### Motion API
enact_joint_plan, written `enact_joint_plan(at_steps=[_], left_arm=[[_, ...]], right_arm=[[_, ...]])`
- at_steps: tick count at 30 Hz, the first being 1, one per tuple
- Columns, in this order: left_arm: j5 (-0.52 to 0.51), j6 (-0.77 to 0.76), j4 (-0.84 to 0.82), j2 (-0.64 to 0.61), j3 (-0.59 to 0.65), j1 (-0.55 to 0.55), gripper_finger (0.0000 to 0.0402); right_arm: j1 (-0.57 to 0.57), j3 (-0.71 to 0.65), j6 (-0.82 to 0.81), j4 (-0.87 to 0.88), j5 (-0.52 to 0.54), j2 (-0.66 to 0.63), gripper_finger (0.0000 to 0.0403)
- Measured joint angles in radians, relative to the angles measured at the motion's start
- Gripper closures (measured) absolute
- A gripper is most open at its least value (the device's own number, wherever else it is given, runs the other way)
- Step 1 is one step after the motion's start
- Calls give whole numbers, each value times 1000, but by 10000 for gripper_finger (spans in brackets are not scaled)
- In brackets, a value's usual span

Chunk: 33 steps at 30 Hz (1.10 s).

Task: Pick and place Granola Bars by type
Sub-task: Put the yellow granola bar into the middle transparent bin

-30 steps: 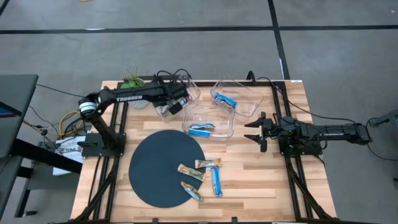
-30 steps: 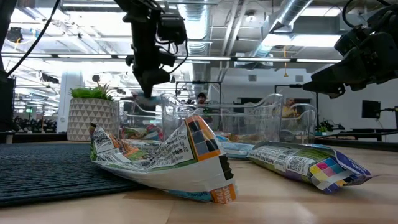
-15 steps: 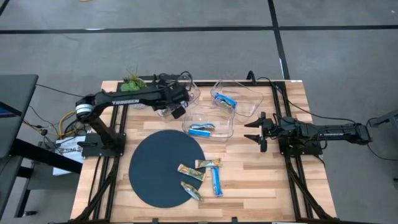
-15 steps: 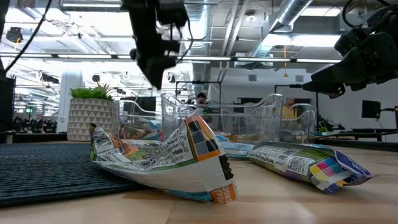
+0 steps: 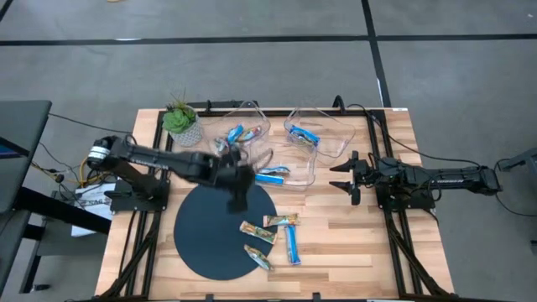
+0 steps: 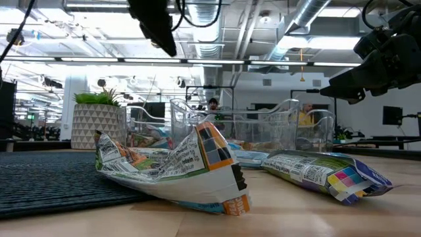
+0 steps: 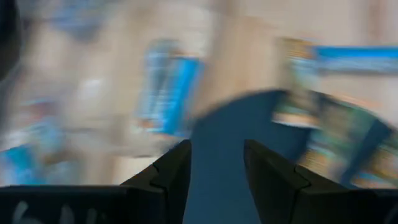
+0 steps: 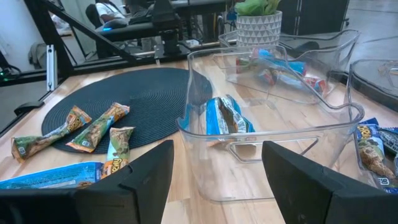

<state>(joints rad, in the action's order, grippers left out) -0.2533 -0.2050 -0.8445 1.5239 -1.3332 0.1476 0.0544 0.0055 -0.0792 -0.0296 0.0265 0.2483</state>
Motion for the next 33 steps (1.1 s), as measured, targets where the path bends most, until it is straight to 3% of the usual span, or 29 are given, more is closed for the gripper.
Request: enact_joint_plan(at_steps=[3,10,21,33], left_arm=[[65,3,8,22,0,88,261],[90,38,53,128,-1,218,261],[100,156,186,300,0,254,261],[88,135,280,378,-2,263,239]], right_arm=[[0,0,0,0,0,0,163],[0,0,0,0,0,0,163],[0,0,0,0,0,0,163],[0,0,0,0,0,0,163]])
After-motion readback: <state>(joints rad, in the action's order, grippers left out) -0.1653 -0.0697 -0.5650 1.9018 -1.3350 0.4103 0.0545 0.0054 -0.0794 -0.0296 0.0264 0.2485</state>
